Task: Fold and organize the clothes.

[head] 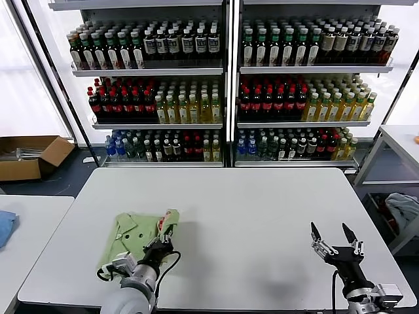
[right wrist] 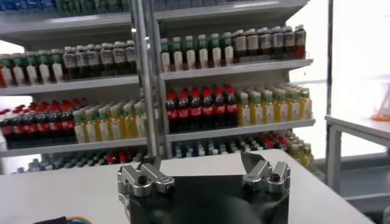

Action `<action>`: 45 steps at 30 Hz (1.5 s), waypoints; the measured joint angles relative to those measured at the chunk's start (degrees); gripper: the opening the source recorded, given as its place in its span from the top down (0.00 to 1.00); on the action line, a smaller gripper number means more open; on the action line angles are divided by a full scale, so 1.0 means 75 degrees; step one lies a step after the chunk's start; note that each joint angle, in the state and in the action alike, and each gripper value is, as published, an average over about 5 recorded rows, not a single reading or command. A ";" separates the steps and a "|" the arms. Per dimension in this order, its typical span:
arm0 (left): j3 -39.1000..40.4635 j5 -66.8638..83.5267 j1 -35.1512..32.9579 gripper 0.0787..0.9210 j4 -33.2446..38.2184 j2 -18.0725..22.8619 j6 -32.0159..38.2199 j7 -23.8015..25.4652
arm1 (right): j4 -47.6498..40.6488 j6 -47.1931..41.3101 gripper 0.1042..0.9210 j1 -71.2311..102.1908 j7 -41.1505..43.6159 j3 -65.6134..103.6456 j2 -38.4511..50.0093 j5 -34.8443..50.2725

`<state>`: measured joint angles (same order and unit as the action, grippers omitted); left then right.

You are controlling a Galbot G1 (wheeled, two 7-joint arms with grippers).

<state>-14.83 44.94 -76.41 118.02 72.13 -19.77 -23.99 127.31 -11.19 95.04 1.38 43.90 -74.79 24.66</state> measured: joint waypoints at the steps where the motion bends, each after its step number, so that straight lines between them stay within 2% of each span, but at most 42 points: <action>1: 0.0059 0.0065 0.0051 0.89 -0.0003 0.0040 0.0035 -0.0018 | 0.0006 -0.0060 0.12 -0.0035 -0.0024 -0.0090 0.0025 -0.0003; 13: 0.0202 0.0545 0.0016 0.50 0.0358 0.0108 0.0505 0.0200 | -0.0374 -0.1016 0.12 -0.1030 -0.0591 -0.1861 0.0233 0.0150; 20: -0.0453 0.0783 -0.0339 0.25 0.0866 -0.0050 0.0686 0.0244 | -0.1191 -0.1546 0.12 -0.2063 -0.0890 -0.3545 -0.0015 0.0278; 24: -0.0900 0.0884 -0.0575 0.14 0.1148 -0.0117 0.0769 0.0255 | -0.1830 -0.1762 0.12 -0.2693 -0.0923 -0.4494 -0.0239 0.0338; 29: -0.1214 0.0871 -0.0860 0.12 0.1398 -0.0045 0.0847 0.0278 | -0.2552 -0.1995 0.13 -0.3446 -0.0988 -0.5418 -0.0459 0.0526; 31: -0.1304 0.0850 -0.0941 0.12 0.1459 -0.0002 0.0858 0.0277 | -0.2772 -0.2068 0.16 -0.3706 -0.1016 -0.5682 -0.0496 0.0619; 45: -0.1690 0.0811 -0.1072 0.12 0.1649 0.0196 0.0893 0.0163 | -0.3130 -0.2420 0.64 -0.4290 -0.0872 -0.6274 -0.0280 0.0856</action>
<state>-27.51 51.02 -84.45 130.38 73.60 -13.07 -22.77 103.84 -29.34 62.87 -5.16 -3.16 -76.90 31.09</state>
